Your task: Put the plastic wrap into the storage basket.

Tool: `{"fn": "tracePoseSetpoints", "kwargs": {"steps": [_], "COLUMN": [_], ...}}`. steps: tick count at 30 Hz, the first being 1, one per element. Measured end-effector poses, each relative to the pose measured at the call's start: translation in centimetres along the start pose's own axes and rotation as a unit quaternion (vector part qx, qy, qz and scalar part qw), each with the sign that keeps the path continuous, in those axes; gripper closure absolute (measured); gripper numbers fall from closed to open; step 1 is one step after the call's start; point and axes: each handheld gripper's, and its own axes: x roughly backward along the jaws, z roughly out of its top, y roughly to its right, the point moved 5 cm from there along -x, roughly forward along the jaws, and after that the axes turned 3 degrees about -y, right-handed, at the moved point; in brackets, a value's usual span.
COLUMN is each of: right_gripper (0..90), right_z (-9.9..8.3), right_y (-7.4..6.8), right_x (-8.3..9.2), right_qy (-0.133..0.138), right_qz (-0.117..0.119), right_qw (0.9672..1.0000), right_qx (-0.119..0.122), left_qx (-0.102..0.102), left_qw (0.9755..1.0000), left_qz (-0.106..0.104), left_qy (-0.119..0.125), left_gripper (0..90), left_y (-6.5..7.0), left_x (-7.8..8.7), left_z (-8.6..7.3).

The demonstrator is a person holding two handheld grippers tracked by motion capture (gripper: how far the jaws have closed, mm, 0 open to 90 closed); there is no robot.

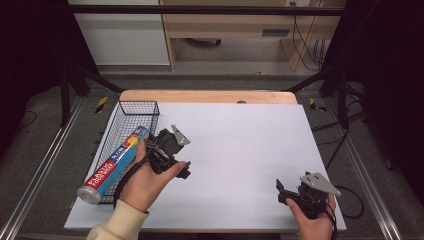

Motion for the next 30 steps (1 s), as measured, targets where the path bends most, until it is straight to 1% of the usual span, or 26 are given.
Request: {"fn": "tracePoseSetpoints", "kwargs": {"steps": [7,8,9,12,19,20,21,22,23,24,25,26,27,28,29,30], "right_gripper": [4.1,3.9,3.9,3.9,3.9,3.9,3.9,3.8,3.9,3.9,3.9,3.9,3.9,3.9,3.9,3.9], "right_z": [0.0,0.0,0.0,0.0,0.0,0.0,0.0,0.0,0.0,0.0,0.0,0.0,0.0,0.0,0.0,0.0], "right_y": [0.1,0.1,0.1,0.2,0.3,0.3,0.4,0.4,0.4,0.4,0.5,0.5,0.5,0.6,0.6,0.6], "right_x": [0.0,0.0,0.0,0.0,0.1,0.1,0.1,0.1,0.1,0.1,0.1,0.1,0.1,0.1,0.1,0.1], "right_qy": [0.001,0.0,0.001,0.002,0.004,0.003,0.002,0.002,0.003,0.003,0.002,0.003,0.003,0.004,0.004,0.004], "right_qz": [-0.001,-0.005,-0.005,-0.006,-0.005,-0.006,-0.007,-0.01,-0.012,-0.012,-0.013,-0.013,-0.013,-0.013,-0.013,-0.013], "right_qw": [1.0,1.0,1.0,1.0,1.0,1.0,1.0,0.9999,0.9999,0.9999,0.9999,0.9999,0.9999,0.9999,0.9999,0.9999], "right_qx": [-0.001,0.002,0.002,0.001,0.002,0.003,0.004,0.005,0.005,0.005,0.004,0.004,0.004,0.005,0.004,0.004], "left_qx": [-0.024,-0.031,-0.031,-0.041,-0.054,-0.059,-0.06,-0.06,-0.061,-0.061,-0.063,-0.067,-0.077,-0.081,-0.081,-0.085], "left_qw": [0.9996,0.9994,0.9994,0.999,0.998,0.9974,0.997,0.997,0.9962,0.9962,0.9956,0.995,0.9939,0.9933,0.9933,0.9928], "left_qz": [-0.009,-0.009,-0.009,-0.012,-0.021,-0.026,-0.031,-0.031,-0.039,-0.039,-0.046,-0.051,-0.055,-0.059,-0.059,-0.063], "left_qy": [0.008,0.01,0.01,0.013,0.024,0.032,0.039,0.039,0.048,0.048,0.052,0.054,0.056,0.056,0.056,0.057], "left_gripper": [6.5,6.4,6.5,6.5,6.4,6.4,6.3,6.4,6.4,6.3,6.3,6.4,6.3,6.4,6.4,6.4], "left_y": [1.6,2.0,2.0,2.5,3.6,3.9,4.1,4.1,4.5,4.5,4.7,5.0,5.5,5.7,5.7,6.0], "left_x": [0.1,0.1,0.1,0.1,-0.3,-0.6,-0.7,-0.7,-1.1,-1.1,-1.3,-1.5,-2.0,-2.2,-2.2,-2.4], "left_z": [1.0,1.3,1.3,1.6,2.2,2.4,2.6,2.6,2.9,2.9,3.1,3.2,3.4,3.4,3.4,3.4]}}
